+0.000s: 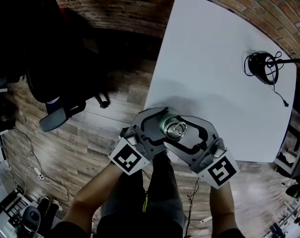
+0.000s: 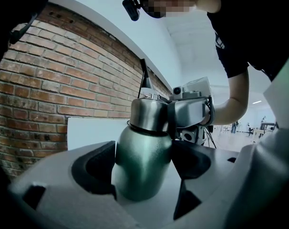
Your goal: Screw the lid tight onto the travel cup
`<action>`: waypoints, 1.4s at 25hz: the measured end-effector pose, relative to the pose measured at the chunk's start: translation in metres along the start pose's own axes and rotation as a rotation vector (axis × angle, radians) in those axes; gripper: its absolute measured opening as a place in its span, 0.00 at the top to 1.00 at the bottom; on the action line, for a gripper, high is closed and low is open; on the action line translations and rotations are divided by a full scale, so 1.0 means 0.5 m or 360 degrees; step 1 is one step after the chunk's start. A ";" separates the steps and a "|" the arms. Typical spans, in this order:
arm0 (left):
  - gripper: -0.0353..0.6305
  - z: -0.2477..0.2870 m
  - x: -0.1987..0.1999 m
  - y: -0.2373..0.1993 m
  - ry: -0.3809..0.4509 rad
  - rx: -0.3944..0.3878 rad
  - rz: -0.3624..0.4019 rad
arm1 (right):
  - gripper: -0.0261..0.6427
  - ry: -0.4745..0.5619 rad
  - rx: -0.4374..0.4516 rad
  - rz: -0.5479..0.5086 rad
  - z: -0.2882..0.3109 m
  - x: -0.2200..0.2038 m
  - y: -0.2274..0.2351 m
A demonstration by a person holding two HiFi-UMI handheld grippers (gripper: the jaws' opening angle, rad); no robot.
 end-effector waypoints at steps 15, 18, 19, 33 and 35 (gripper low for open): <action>0.41 -0.001 0.000 0.000 -0.0002 0.0019 -0.0008 | 0.57 0.0288 -0.1006 0.0133 0.022 0.004 -0.042; 0.41 0.004 0.000 -0.001 0.0006 0.0025 -0.0022 | 0.57 0.0291 -0.1107 0.0163 0.023 -0.001 -0.044; 0.41 0.004 0.000 -0.002 0.0005 0.0026 -0.0023 | 0.57 0.0288 -0.1111 0.0167 0.024 -0.002 -0.044; 0.41 0.003 -0.001 -0.001 0.0010 0.0027 -0.0022 | 0.57 0.0274 -0.1037 0.0133 0.022 -0.005 -0.043; 0.41 0.003 -0.001 0.000 0.0006 0.0027 -0.0023 | 0.57 0.0248 -0.0967 0.0113 0.021 -0.008 -0.043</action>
Point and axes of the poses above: the fingertips, and each gripper's own axes: z forward along the fingers, y to its right, x out of its top, the point moved 6 cm from there along -z, backward along the fingers, and after that the axes turned 5 degrees about x, right-handed, at the moved point
